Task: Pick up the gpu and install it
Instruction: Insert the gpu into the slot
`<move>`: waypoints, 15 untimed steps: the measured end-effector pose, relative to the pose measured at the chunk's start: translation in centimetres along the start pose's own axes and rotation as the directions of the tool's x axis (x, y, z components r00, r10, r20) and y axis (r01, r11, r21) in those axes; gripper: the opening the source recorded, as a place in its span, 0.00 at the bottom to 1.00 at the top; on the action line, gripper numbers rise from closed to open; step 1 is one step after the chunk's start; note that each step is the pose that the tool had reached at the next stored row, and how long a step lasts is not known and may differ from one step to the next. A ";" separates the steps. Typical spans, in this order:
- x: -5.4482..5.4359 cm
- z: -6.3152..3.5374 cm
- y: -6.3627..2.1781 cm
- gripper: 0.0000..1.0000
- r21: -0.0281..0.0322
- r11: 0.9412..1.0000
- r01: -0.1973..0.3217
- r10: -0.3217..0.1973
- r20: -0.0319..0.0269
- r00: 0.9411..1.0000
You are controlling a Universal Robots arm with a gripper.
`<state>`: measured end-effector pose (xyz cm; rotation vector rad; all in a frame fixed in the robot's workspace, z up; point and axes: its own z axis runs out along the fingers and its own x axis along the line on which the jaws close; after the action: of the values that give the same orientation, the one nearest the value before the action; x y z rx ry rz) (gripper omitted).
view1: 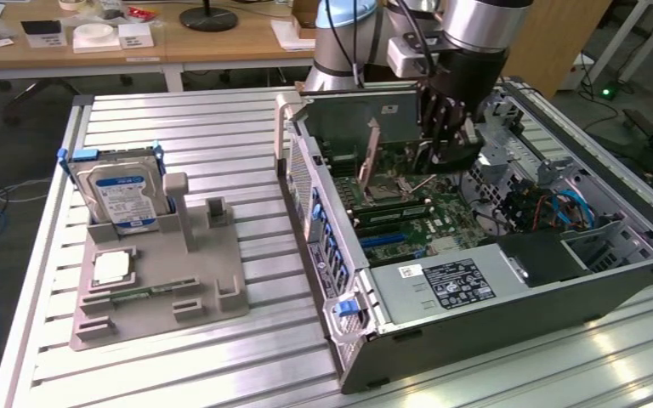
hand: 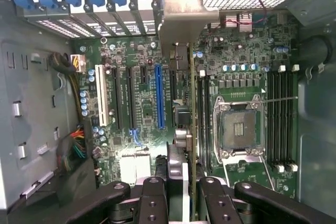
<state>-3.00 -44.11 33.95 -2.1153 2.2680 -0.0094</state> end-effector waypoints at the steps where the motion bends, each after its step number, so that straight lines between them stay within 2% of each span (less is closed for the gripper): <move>1: 0.0 0.05 0.14 0.28 0.000 1.000 0.000 0.000 0.000 1.000; 4: 0.1 0.21 0.61 0.28 0.000 1.000 0.000 0.000 0.000 1.000; 10: 0.8 0.34 0.80 0.28 0.000 1.000 0.000 0.000 0.000 1.000; 15: 0.9 0.75 1.43 0.28 0.000 1.000 0.000 0.000 0.000 1.000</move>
<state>-4.47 -44.86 33.13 -2.1156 2.2680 -0.0095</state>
